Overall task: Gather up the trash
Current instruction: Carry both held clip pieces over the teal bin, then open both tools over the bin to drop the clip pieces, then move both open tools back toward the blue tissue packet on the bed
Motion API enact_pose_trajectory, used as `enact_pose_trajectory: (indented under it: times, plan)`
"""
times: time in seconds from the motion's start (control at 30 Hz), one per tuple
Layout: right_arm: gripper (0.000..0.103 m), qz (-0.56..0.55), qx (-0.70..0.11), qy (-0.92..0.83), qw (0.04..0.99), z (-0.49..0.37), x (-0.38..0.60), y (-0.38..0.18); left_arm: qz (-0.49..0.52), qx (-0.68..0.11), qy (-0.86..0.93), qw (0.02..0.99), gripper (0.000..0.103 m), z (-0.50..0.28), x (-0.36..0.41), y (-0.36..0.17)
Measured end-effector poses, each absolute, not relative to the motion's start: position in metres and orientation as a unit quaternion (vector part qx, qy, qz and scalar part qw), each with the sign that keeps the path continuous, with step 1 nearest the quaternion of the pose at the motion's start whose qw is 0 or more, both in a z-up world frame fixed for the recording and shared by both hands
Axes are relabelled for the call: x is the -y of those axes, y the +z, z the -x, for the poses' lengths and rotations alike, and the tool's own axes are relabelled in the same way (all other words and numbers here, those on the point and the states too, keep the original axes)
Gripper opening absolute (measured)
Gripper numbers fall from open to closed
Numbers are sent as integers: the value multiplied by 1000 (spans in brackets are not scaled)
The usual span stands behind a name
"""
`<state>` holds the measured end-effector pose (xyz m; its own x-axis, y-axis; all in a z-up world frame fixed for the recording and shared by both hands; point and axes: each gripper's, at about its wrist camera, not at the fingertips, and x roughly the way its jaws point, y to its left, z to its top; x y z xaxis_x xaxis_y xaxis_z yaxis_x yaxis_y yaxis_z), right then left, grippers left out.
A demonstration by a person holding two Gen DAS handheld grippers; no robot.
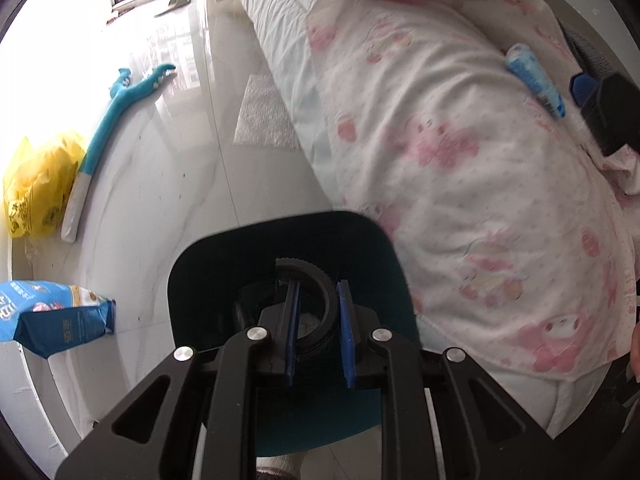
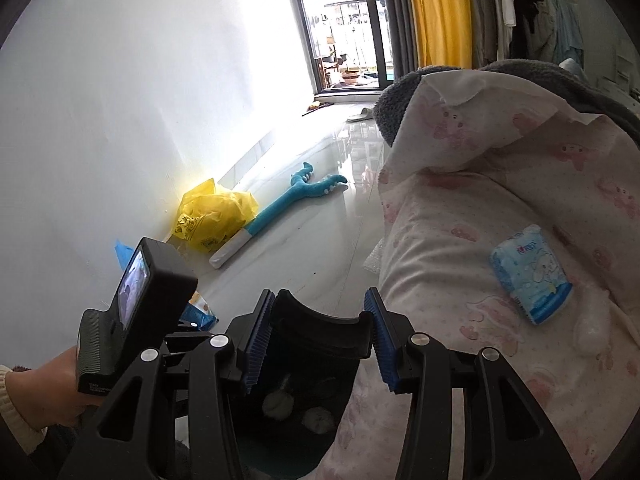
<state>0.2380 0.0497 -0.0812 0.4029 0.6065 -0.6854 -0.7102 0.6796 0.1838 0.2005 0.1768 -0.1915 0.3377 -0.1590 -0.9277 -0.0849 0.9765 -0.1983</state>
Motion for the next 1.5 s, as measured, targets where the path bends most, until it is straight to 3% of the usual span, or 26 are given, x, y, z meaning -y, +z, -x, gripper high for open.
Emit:
enact_pose_trajectory:
  times: [0.33, 0.4, 0.47, 0.67, 1.07, 1.5]
  plan:
    - [47, 93, -392, 408, 820, -226, -90, -96, 126, -624, -29, 771, 21, -182, -205, -225]
    - [47, 93, -397, 409, 816, -226, -94, -100, 131, -626, -30, 768, 40, -179, -209, -227]
    - [47, 92, -407, 410, 811, -226, -100, -106, 135, -624, -29, 769, 50, -177, -214, -225]
    - [47, 92, -439, 409, 794, -231, -119, -128, 113, -597, -24, 794, 71, -171, -220, -207]
    - [47, 103, -506, 394, 760, -233, -146, -178, 114, -529, 13, 841, 84, -160, -254, -165]
    - [47, 131, -547, 396, 726, -226, -165, -207, 87, -403, 45, 910, 84, -148, -262, -105]
